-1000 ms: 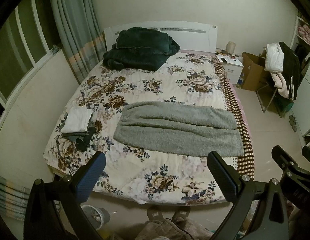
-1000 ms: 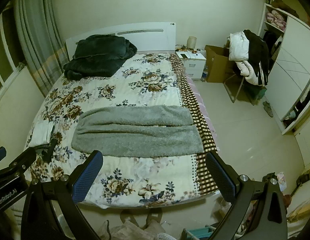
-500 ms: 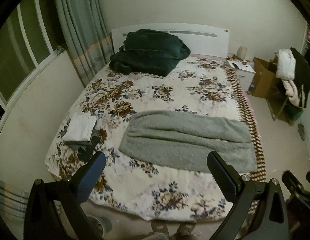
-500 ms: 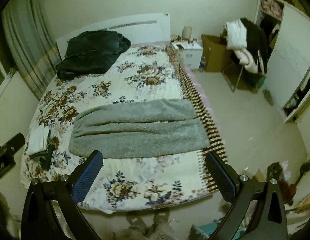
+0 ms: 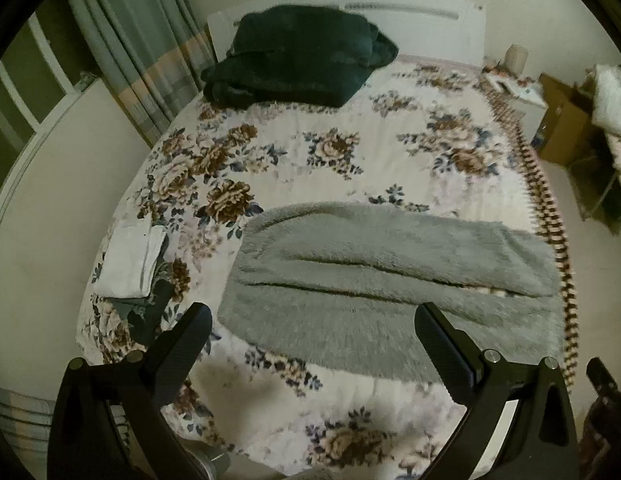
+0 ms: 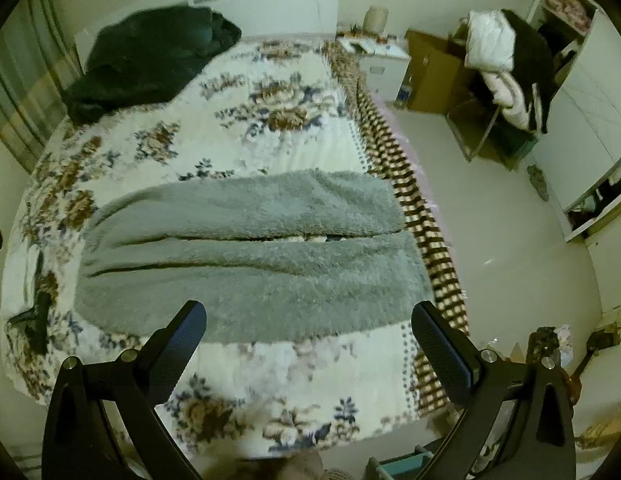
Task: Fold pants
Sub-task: 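Lower both grippers onto the grey pants' waistband and close them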
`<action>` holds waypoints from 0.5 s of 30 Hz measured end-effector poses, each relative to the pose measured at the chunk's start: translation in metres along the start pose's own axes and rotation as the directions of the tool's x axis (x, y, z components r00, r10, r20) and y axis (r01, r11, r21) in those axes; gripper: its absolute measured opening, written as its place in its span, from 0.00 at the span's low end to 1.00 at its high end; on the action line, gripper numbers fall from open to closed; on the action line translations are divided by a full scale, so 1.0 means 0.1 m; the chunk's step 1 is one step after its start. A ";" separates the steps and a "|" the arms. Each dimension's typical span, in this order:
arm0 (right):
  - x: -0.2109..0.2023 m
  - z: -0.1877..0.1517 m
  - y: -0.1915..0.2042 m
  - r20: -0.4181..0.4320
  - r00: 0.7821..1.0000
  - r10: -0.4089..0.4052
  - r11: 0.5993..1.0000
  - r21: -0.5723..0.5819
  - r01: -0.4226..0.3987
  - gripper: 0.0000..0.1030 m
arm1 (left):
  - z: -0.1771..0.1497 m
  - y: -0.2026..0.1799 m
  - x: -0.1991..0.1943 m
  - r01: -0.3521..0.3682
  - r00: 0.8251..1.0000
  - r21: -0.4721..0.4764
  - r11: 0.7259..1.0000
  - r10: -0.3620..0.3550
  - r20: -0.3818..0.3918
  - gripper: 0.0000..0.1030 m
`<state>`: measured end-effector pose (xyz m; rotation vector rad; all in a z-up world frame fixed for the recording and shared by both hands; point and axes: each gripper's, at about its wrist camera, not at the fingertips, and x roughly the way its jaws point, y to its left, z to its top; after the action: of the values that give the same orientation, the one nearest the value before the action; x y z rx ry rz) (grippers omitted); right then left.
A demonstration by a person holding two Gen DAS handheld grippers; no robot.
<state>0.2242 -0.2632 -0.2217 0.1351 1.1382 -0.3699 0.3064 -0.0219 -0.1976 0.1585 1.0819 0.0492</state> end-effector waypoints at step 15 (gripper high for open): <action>3.60 1.58 -0.14 -0.199 0.980 0.009 0.996 -0.090 -0.027 1.00 | 0.86 -1.10 2.51 -0.067 0.985 0.122 0.990 0.085 -0.148 1.00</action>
<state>0.4871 -0.4015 -0.4799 0.1023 1.3481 -0.2916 0.4965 -0.1105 -0.3945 0.3056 1.2326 0.0677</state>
